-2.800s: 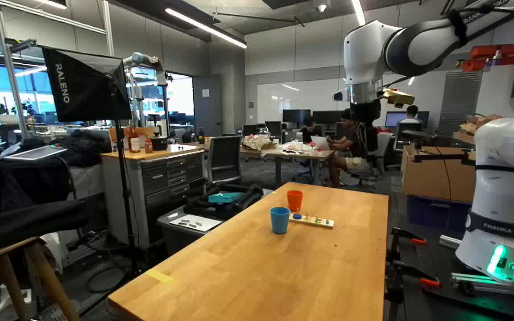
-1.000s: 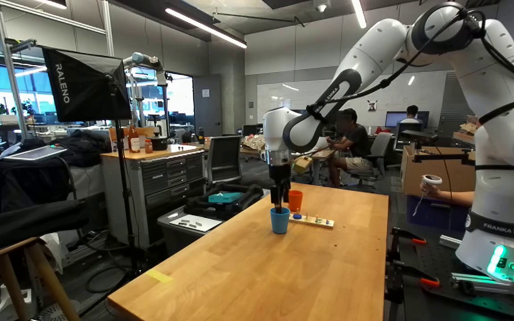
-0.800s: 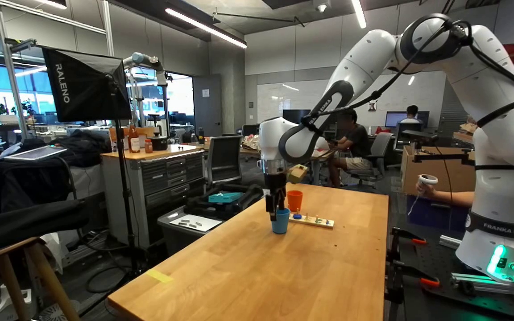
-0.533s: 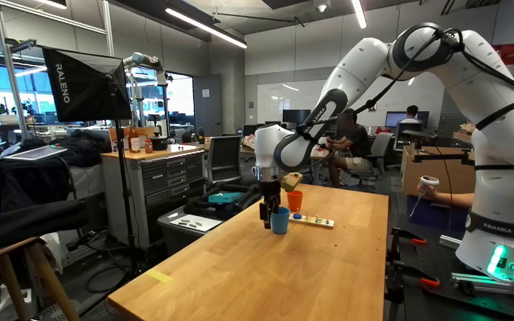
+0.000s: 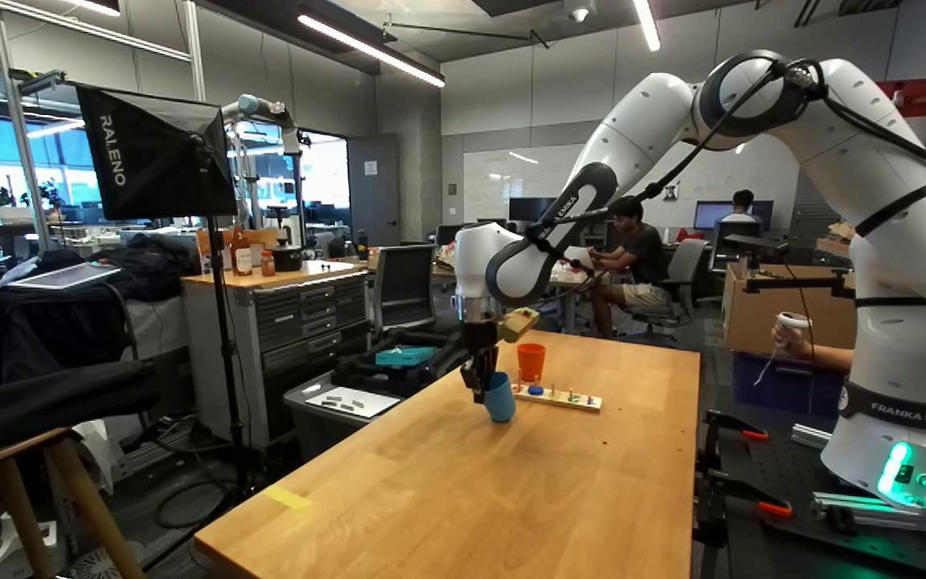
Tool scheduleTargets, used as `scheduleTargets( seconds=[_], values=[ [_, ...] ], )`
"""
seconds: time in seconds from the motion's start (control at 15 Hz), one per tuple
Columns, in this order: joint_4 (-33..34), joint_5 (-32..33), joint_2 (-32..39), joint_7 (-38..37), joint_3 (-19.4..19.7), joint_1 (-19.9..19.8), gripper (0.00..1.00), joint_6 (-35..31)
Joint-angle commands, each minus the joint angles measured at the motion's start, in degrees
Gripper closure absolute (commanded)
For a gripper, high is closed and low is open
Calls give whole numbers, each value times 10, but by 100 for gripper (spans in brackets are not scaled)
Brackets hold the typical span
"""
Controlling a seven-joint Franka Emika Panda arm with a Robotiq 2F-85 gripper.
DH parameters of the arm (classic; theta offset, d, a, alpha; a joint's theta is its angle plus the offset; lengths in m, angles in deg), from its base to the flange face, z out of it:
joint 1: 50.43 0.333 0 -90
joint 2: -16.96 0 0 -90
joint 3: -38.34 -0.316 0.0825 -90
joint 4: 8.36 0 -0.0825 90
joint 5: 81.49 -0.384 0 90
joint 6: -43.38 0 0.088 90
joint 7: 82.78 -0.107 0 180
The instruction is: Put the blue cup inside the orange cup
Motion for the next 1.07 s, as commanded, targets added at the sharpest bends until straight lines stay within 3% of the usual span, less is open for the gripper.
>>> scheduleTargets(
  seconds=[0.0, 0.27, 0.6, 1.0],
  values=[
    [12, -19, -6, 6, 8, -7, 100, 3],
    [-3, -28, -24, 9, 14, -26, 99, 4],
    [29, -49, -40, 6, 12, -39, 99, 21],
    [63, -30, -78, -1, 30, -38, 99, 2]
  ],
)
